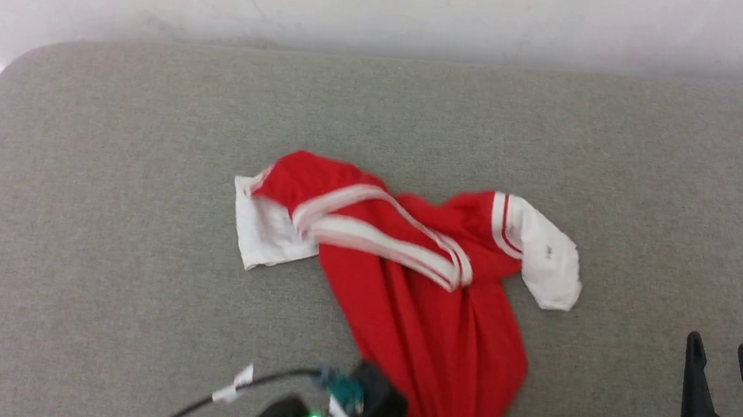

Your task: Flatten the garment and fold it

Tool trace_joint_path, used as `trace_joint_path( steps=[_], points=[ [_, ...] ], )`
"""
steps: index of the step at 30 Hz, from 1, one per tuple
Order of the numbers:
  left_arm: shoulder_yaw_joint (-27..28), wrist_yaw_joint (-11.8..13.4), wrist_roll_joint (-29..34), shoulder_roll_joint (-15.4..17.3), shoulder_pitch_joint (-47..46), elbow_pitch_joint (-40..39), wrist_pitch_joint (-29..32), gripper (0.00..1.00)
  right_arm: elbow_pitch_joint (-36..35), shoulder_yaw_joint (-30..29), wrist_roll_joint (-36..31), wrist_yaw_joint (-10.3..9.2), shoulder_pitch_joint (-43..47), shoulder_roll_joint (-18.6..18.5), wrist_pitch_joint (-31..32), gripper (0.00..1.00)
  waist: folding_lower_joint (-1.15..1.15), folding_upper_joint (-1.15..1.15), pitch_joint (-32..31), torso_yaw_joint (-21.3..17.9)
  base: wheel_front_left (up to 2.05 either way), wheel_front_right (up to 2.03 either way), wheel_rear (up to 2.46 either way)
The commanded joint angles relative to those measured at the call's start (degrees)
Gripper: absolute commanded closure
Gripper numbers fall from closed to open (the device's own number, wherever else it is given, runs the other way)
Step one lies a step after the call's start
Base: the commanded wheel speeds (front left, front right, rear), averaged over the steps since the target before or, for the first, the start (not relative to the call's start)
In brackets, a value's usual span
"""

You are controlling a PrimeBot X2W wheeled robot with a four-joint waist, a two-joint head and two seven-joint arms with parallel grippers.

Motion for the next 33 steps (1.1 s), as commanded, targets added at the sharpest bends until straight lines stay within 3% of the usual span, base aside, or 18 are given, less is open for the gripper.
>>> trace_joint_path(
  steps=[1, 4, 7, 9, 15, 18, 22, 26, 33],
  points=[
    [-0.97, -0.07, -1.87, 1.15, 2.27, -1.38, 1.92, 1.00, -0.29, 0.02, -0.06, -0.03, 0.52, 0.04, 0.34, 0.00, 0.00, 0.00, -0.48, 0.57, 0.00, 0.00, 0.00],
    [-2.16, 0.19, -4.98, 3.24, 5.47, -3.49, 5.08, 1.00, -0.29, 0.11, 0.10, -0.03, 0.96, 0.04, 0.63, 0.00, 0.00, 0.00, -0.61, 0.89, 0.00, 0.00, 0.00],
    [-0.75, 2.57, -3.79, 3.15, 6.75, -2.87, 2.59, 1.00, -0.15, 0.25, 0.15, -0.03, 1.15, 0.04, 0.77, 0.00, 0.00, 0.00, -0.72, 1.19, 0.00, 0.00, 0.00],
    [1.08, 4.76, -1.93, 1.76, 7.07, -1.47, -1.52, 0.00, -0.10, 0.47, 0.13, -0.03, 1.16, 0.04, 0.91, 0.00, 0.00, 0.00, -0.83, 1.30, 0.00, 0.00, 0.00],
    [4.13, 6.61, -0.92, -0.64, 7.19, -0.27, -7.93, 0.00, -0.25, 0.66, 0.05, -0.03, 1.67, 0.04, 1.34, 0.00, 0.00, 0.00, -1.58, 1.50, 0.00, 0.00, 0.00],
    [7.02, 7.90, 1.18, 0.89, 5.45, -2.07, -10.21, 0.00, -0.46, 0.47, 0.09, -0.03, 1.97, 0.04, 1.40, 0.00, 0.00, 0.00, -1.49, 1.70, 0.00, 0.00, 0.00],
    [9.24, 10.30, 10.18, 3.67, 0.23, -2.22, -14.12, 0.00, -0.81, 0.49, 0.18, -0.03, 1.79, 0.04, 1.40, 0.00, 0.00, 0.00, -0.40, 1.86, 0.00, 0.00, 0.00],
    [6.59, 9.72, 18.06, 3.88, -5.26, 1.37, -15.80, 0.00, -1.01, 1.11, 0.32, -0.03, 0.79, 0.04, 1.33, 0.00, 0.00, 0.00, 1.48, 1.44, 0.00, 0.00, 0.00],
    [2.78, 6.81, 25.20, 3.95, -13.03, 12.33, -16.15, 0.00, -1.19, 1.35, -0.09, -0.03, -0.98, 0.04, 1.22, 0.00, 0.00, 0.00, 5.14, -0.19, 0.00, 0.00, 0.00]
  ],
)
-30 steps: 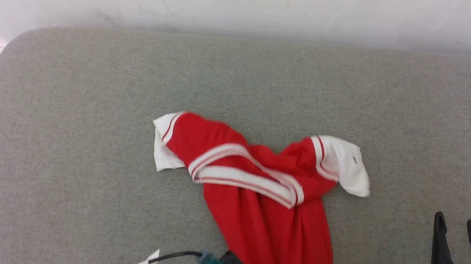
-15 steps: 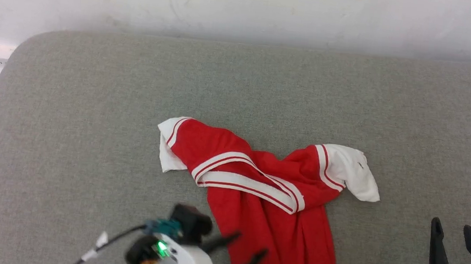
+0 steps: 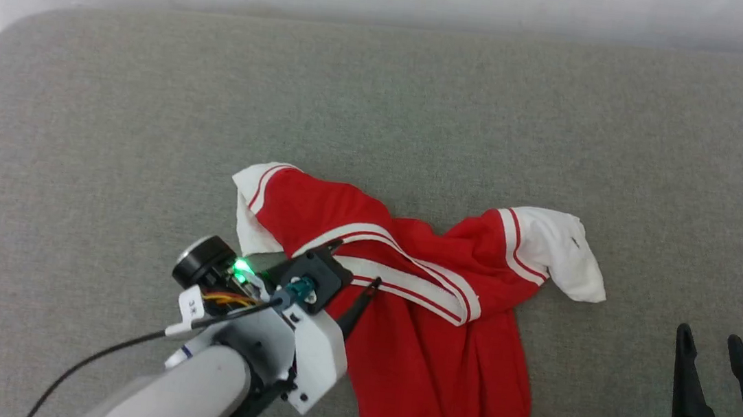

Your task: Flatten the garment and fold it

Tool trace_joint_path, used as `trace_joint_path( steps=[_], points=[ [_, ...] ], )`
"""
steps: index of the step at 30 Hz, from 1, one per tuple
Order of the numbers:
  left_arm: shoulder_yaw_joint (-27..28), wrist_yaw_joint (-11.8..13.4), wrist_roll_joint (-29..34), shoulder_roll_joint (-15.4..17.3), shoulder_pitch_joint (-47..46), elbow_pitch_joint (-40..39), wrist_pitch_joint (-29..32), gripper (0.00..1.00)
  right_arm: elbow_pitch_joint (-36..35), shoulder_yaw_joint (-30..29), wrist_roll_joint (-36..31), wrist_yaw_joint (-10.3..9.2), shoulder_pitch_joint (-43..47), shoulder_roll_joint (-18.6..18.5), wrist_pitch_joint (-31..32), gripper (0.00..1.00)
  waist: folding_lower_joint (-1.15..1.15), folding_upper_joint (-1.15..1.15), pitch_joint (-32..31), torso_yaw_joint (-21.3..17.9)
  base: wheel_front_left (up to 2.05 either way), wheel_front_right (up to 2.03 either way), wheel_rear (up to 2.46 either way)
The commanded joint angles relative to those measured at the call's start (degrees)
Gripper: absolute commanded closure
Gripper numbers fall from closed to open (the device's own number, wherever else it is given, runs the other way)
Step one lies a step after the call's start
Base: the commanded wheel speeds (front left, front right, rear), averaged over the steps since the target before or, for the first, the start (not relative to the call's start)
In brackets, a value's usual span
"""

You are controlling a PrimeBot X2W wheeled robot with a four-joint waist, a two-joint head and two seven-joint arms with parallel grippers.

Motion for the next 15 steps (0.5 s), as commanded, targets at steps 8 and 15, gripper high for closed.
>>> trace_joint_path(
  steps=[8, 15],
  points=[
    [-1.88, -2.93, 2.22, -0.46, -5.01, 10.16, -2.01, 0.00, -0.42, -0.42, -0.12, -0.03, -1.77, 0.03, -0.61, 0.00, -0.01, 0.00, 4.92, -2.14, 0.00, 0.00, 0.00],
    [-3.26, -4.47, 2.55, -1.56, -6.54, 15.68, -3.17, 0.00, -0.19, -0.39, -0.19, -0.03, -2.69, 0.03, -0.77, 0.00, -0.01, 0.00, 6.00, -2.18, 0.00, 0.00, 0.00]
  ],
)
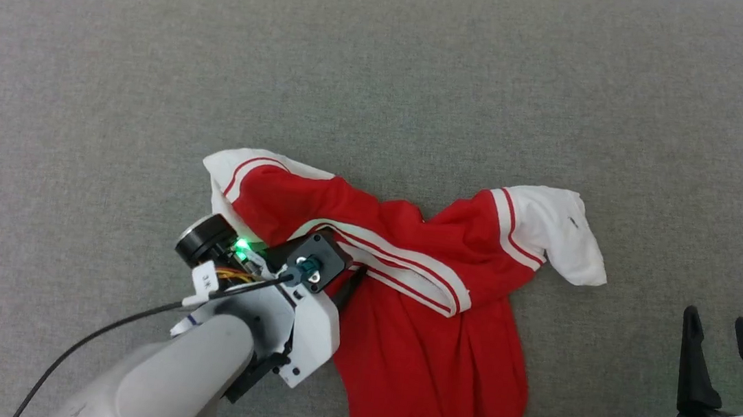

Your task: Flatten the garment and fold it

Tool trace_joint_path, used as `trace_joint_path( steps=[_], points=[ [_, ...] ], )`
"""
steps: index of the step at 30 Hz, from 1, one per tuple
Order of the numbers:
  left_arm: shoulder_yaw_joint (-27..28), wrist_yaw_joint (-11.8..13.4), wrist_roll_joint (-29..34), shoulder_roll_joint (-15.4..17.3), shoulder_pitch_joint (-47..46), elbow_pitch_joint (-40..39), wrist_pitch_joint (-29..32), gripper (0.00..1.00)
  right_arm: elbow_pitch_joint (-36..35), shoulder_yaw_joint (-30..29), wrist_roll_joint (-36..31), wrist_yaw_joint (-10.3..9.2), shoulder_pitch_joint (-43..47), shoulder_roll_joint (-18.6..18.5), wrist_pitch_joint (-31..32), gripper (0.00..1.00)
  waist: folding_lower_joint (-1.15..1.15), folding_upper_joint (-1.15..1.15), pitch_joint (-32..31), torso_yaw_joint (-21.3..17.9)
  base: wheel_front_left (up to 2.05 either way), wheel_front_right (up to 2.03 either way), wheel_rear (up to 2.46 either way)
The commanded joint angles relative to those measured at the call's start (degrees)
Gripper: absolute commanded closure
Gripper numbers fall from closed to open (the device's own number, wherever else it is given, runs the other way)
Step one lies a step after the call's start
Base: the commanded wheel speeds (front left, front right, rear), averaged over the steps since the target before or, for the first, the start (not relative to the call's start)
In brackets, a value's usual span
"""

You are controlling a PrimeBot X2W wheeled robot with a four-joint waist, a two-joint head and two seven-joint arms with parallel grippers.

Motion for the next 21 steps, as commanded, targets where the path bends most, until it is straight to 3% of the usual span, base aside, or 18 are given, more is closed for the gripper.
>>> trace_joint_path(
  steps=[1, 2, 4, 10, 21],
  points=[
    [-0.75, -0.54, 0.14, -0.15, -0.03, 1.64, 0.48, 0.00, -0.09, 0.02, -0.15, -0.03, -0.92, 0.03, -0.27, 0.00, 0.00, 0.00, 0.24, 0.00, 0.00, 0.00, 0.00],
    [-0.83, -0.92, -0.26, -0.43, -0.12, 2.20, 0.50, 0.16, -0.07, -0.04, -0.18, -0.03, -1.02, 0.03, -0.28, 0.00, 0.00, 0.00, 0.31, 0.08, 0.00, 0.00, 0.00],
    [-0.74, -1.16, -0.83, -0.94, -0.36, 2.65, 0.20, 1.00, -0.04, -0.21, -0.24, -0.03, -1.14, 0.03, -0.32, 0.00, 0.00, 0.00, 0.37, 0.30, 0.00, 0.00, 0.00],
    [0.38, -2.02, -3.67, -1.24, -0.35, 0.94, 0.17, 1.00, 0.30, -0.45, -0.32, -0.03, -1.26, 0.03, -0.36, 0.00, 0.00, 0.00, -0.08, 1.05, 0.00, 0.00, 0.00],
    [8.02, -0.08, -12.94, -1.43, -1.39, -7.74, 2.31, 1.00, 0.38, -0.17, -0.33, -0.03, -1.02, 0.03, -0.19, 0.00, 0.00, 0.00, -0.49, 1.36, 0.00, 0.00, 0.00]
  ],
)
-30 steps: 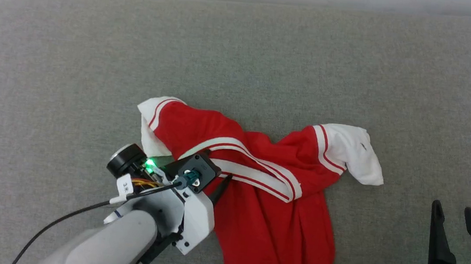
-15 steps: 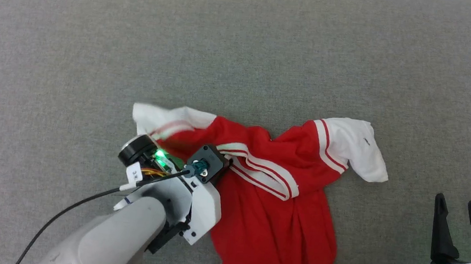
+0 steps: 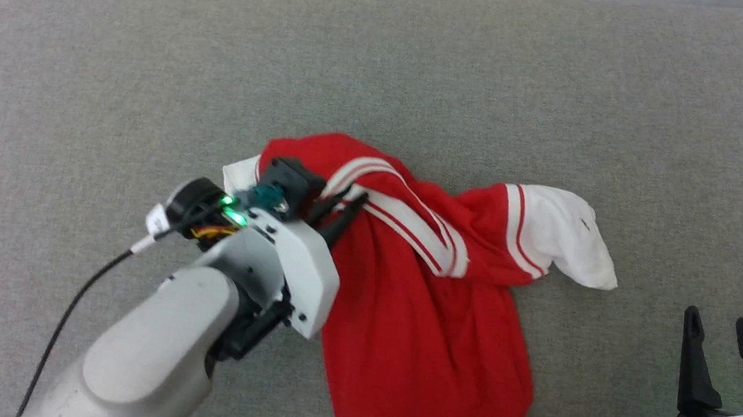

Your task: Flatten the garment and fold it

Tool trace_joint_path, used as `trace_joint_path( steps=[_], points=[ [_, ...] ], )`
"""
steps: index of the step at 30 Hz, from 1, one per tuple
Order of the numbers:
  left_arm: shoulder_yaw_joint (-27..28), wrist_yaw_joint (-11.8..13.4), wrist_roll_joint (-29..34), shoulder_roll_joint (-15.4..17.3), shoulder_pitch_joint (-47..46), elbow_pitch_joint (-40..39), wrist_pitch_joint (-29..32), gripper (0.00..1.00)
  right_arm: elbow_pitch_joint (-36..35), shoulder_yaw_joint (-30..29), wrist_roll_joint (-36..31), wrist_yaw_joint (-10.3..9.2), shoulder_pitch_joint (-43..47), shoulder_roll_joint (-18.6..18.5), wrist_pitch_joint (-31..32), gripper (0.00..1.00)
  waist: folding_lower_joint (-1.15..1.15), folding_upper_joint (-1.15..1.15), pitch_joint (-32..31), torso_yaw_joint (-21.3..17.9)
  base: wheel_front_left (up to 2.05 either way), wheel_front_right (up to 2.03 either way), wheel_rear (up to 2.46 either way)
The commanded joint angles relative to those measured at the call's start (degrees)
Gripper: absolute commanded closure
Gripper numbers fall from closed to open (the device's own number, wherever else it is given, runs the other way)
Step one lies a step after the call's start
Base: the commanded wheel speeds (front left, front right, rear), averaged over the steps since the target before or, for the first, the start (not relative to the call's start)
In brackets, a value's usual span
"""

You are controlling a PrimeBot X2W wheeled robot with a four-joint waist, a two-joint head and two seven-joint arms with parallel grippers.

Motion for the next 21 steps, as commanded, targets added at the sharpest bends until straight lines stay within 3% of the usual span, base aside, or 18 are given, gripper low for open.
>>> trace_joint_path(
  steps=[1, 2, 3, 4, 5, 14, 17, 21],
  points=[
    [1.07, 0.72, -0.62, -0.06, -1.03, 0.31, -0.18, 1.00, -0.13, 0.23, -0.34, -0.03, -0.70, 0.02, -0.10, 0.00, 0.00, 0.00, 0.20, -0.27, 0.00, 0.00, 0.00],
    [1.49, 0.98, -0.46, 0.08, -1.76, 1.14, -0.31, 0.91, -0.17, 0.45, -0.39, -0.03, -0.77, 0.02, -0.03, 0.00, 0.00, 0.00, 0.32, -0.53, 0.00, 0.00, 0.00],
    [1.89, 1.23, -0.36, 0.03, -2.39, 2.15, -0.71, 0.65, -0.19, 0.70, -0.42, -0.03, -0.86, 0.02, 0.03, 0.00, 0.00, 0.00, 0.44, -0.82, 0.00, 0.00, 0.00],
    [2.34, 1.62, -0.23, -0.19, -2.96, 3.36, -1.41, 0.12, -0.22, 0.90, -0.43, -0.03, -0.92, 0.02, 0.08, 0.00, 0.00, 0.00, 0.58, -1.09, 0.00, 0.00, 0.00],
    [2.36, 1.76, 0.21, -0.23, -3.48, 4.76, -1.93, 0.00, -0.22, 1.04, -0.42, -0.03, -0.97, 0.02, 0.10, 0.00, 0.00, 0.00, 0.70, -1.38, 0.00, 0.00, 0.00],
    [2.79, 1.63, -0.65, -4.27, -3.82, 12.10, -9.05, 0.00, 0.17, 0.58, -0.40, -0.03, -0.19, 0.02, -0.03, 0.00, 0.00, 0.00, 0.46, -1.32, 0.00, 0.00, 0.00],
    [3.77, 1.75, -1.81, -4.50, -2.28, 10.50, -11.42, 0.00, 0.36, 0.67, -0.47, -0.03, 0.03, 0.02, 0.12, 0.00, 0.00, 0.00, -0.46, -0.61, 0.00, 0.00, 0.00],
    [6.76, 3.74, -3.72, -2.91, 1.82, 4.27, -14.27, 0.00, 0.44, 0.74, -0.49, -0.03, 0.54, 0.02, 0.29, 0.00, 0.00, 0.00, -1.60, 0.44, 0.00, 0.00, 0.00]
  ],
)
